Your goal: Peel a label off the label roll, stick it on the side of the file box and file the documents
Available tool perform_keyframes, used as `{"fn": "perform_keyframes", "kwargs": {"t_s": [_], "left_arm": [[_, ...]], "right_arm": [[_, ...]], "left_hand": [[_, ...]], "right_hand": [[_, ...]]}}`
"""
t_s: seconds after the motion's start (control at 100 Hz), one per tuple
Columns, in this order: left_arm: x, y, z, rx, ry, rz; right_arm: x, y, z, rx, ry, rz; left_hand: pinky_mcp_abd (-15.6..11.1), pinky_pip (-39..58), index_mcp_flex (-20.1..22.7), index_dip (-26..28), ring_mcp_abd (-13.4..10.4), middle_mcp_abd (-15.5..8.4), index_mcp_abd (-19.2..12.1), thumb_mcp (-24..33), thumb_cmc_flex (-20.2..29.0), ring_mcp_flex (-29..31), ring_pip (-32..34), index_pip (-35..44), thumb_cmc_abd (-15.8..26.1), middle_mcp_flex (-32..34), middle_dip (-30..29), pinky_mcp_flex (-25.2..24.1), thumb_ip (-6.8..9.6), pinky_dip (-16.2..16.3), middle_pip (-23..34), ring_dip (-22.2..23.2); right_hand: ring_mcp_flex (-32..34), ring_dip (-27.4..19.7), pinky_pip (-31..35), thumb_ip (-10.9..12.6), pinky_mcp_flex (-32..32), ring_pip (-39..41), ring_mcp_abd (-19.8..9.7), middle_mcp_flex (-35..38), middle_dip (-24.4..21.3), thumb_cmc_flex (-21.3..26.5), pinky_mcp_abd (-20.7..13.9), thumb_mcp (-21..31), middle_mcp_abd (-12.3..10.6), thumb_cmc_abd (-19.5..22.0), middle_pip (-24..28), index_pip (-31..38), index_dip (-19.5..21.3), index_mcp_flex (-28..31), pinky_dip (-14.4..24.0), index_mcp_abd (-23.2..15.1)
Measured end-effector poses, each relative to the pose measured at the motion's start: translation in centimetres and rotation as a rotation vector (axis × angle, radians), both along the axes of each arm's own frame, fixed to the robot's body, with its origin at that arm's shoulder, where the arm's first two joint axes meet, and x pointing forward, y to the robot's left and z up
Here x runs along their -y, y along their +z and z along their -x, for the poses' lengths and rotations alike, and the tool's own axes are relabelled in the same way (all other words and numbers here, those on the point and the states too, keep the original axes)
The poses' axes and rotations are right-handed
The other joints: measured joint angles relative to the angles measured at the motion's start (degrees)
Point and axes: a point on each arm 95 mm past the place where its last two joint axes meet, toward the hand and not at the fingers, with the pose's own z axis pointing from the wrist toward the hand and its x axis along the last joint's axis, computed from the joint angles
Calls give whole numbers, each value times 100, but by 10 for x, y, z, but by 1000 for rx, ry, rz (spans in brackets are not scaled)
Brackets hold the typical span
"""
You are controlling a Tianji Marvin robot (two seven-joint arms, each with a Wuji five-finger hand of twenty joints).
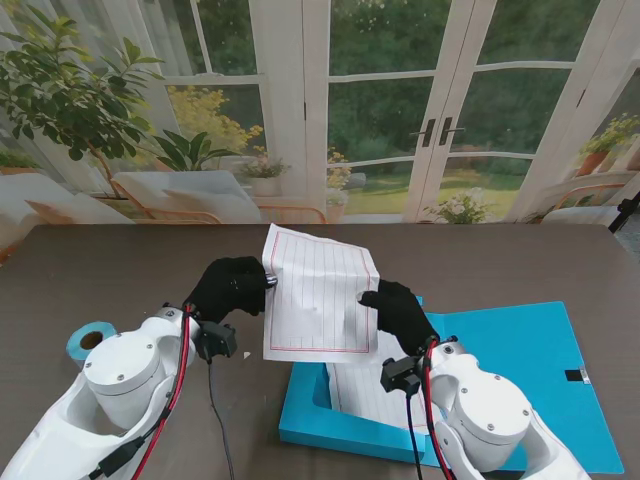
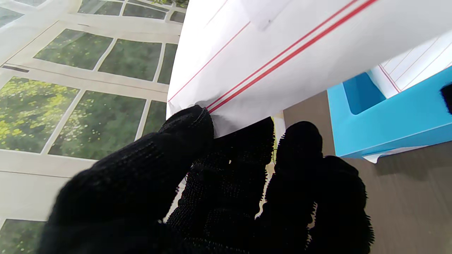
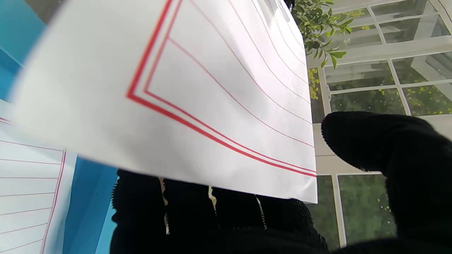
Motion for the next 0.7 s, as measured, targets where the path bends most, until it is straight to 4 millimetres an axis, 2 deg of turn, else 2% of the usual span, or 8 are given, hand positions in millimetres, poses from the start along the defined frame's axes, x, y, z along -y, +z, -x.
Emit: {"fn": "perform_keyframes", "kwargs": {"t_s": [0.14,0.19,0.31,0.41,0.47,0.55,0.59,0.7], "left_arm": [[0,-2,1,-7,-11,-15],[0,-2,2,-12,-16,-17],[2,-4,2,-22,-31,-25],[2,-4,2,-27,-37,-35],[2,-5,2,-38,-37,-42],[1,-6,3,-72,-39,-54],[1,-6,3,-84,-38,-58],[-1,-6,3,-96,-13,-65]], "right_arm": [[-4,0,1,1,4,-2],[-5,-1,2,3,3,-5],[-9,-1,2,37,-25,29],[-9,-2,1,57,-67,50],[-8,-1,0,52,-99,27],[-8,-1,-1,51,-110,16],[-7,0,-1,53,-110,18],[-1,0,-3,60,-111,36]], "left_hand": [[0,0,-7,0,1,8,10,-6,8,-1,1,0,0,-2,1,0,0,18,0,0],[0,0,-8,0,1,8,11,-6,8,-2,4,1,0,-2,1,-1,0,28,0,0],[0,0,-9,0,1,9,11,-7,8,-7,6,1,0,-4,2,-3,0,30,0,1],[0,0,-11,0,21,25,12,-60,23,-62,6,1,9,-37,2,-70,0,36,0,1],[2,-65,-92,0,74,78,27,-250,126,-225,7,-35,139,-117,2,-233,0,140,-6,8],[8,-267,-93,0,199,221,71,-479,203,-629,-125,-219,322,-383,-51,-567,0,229,-130,-6],[10,-450,-93,-25,276,329,96,-541,264,-817,-340,-386,397,-599,-142,-759,0,253,-340,-83],[9,-1139,-79,-264,536,773,352,-717,270,-1583,-1466,-1452,550,-1546,-1620,-1603,32,28,-735,-727]], "right_hand": [[492,37,44,68,0,164,-8,568,-14,544,0,17,-1,-472,7,818,-922,237,9,-162],[798,57,203,-474,3,258,-74,897,-15,1021,0,47,-50,-729,3,1223,-1116,413,9,-331],[1691,168,884,-2437,96,617,-267,1792,159,1711,10,190,-265,-898,-21,1678,-1206,1075,9,-753],[2169,227,1261,-2975,97,849,-299,2311,248,1761,64,554,-339,-1287,57,1694,-1160,1386,-17,-704],[2290,288,1413,-1928,97,943,-281,2435,330,1701,68,568,-343,-1454,-1,1706,-1066,1487,-74,-524],[2290,342,1497,644,97,1059,-240,2497,417,1456,71,359,-343,-1423,-1,1861,-896,1561,-146,-372],[2290,342,1508,1578,97,1097,-227,2499,461,1306,73,358,-343,-1146,-1,1884,-853,1562,-179,-355],[2290,343,1519,2581,98,1107,-217,2500,478,1250,75,460,-343,-833,-1,1936,-777,1628,-183,-335]]}}
